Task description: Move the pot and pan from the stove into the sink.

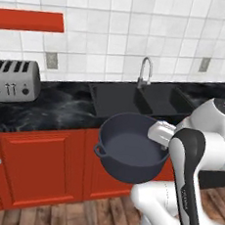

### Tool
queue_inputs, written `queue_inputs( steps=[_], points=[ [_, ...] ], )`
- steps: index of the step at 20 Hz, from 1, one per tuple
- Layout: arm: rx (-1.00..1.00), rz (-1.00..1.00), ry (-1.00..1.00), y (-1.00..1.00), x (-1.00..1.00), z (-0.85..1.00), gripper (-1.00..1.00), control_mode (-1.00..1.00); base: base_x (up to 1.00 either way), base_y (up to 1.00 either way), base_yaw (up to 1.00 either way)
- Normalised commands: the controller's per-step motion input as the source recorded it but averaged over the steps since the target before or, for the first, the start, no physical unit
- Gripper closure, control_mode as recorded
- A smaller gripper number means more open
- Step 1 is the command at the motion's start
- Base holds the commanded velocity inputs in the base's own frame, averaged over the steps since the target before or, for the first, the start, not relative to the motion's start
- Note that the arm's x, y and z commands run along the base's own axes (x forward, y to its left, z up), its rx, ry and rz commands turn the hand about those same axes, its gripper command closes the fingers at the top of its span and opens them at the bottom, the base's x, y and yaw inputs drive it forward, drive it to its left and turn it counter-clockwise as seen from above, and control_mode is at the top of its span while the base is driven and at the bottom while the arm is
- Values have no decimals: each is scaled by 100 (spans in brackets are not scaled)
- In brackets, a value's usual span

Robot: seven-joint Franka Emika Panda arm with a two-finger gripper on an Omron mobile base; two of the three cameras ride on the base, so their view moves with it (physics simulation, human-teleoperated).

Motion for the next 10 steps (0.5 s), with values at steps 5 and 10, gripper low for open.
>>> queue_inputs(
  steps=[5, 10],
  points=[
    [0, 0, 0, 0, 0, 0, 100, 100, 97, 0, 4],
    [0, 0, 0, 0, 0, 0, 100, 100, 30, 0, 0]
  ],
)
